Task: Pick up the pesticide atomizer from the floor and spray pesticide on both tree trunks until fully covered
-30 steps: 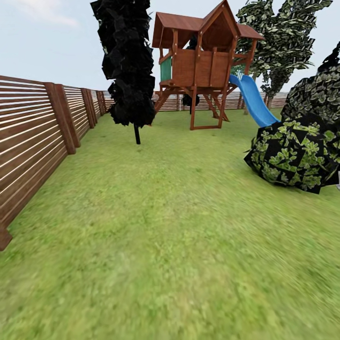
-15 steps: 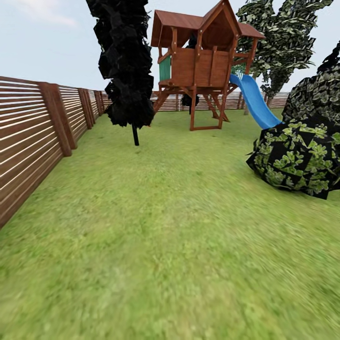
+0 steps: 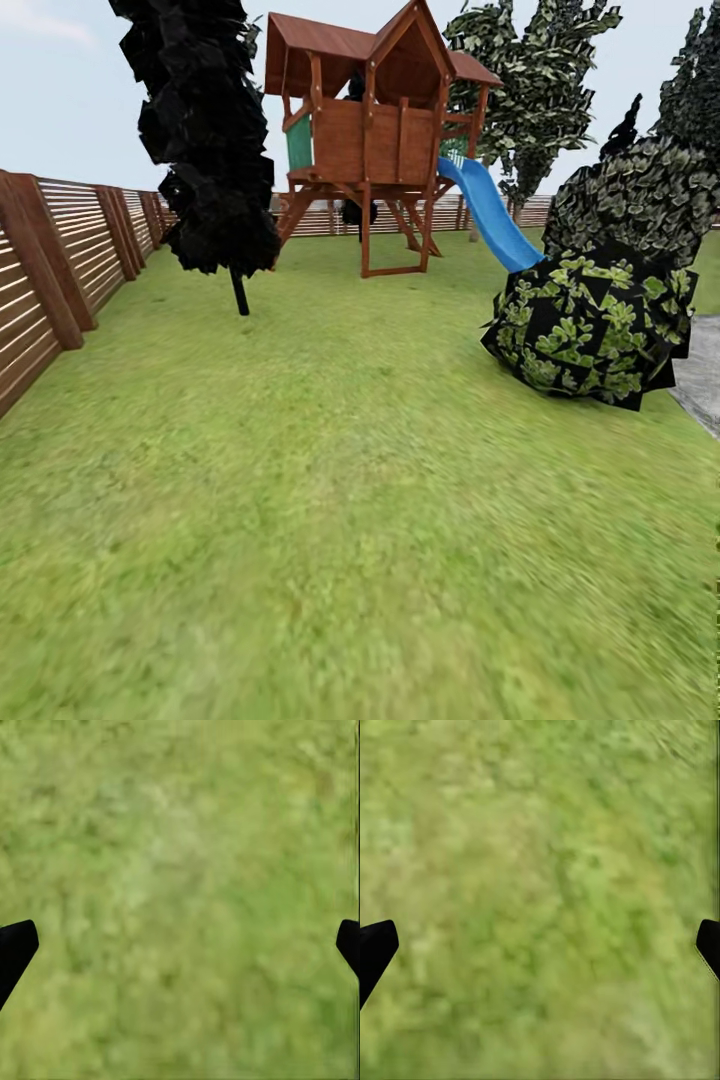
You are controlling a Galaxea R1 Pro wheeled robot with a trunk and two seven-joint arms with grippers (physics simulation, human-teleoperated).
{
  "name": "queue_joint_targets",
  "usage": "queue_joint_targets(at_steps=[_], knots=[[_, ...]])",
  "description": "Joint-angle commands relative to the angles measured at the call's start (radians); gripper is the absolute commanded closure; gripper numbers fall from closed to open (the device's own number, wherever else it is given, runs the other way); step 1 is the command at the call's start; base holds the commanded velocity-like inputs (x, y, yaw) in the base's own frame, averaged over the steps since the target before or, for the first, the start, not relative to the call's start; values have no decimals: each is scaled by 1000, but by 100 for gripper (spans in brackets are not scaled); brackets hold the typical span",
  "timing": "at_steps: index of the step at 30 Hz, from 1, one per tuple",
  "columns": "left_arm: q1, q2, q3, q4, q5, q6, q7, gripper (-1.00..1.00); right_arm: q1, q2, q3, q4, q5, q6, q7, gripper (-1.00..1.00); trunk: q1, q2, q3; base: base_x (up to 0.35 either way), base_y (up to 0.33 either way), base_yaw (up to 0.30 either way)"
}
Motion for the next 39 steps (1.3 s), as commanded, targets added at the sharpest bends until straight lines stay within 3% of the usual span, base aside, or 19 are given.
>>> queue_joint_targets(at_steps=[1,13,39], knots=[[0,0,0,0,4,-3,0,-100,-1,0,-3,1,6,-3,0,-100,0,0,-1,339,0,-276],[0,0,0,0,4,-3,0,-100,-1,0,-3,1,6,-3,0,-100,0,0,-1,339,0,-245],[0,0,0,0,4,-3,1,-100,-1,0,-3,1,6,-3,0,-100,0,0,-1,339,0,-8]])
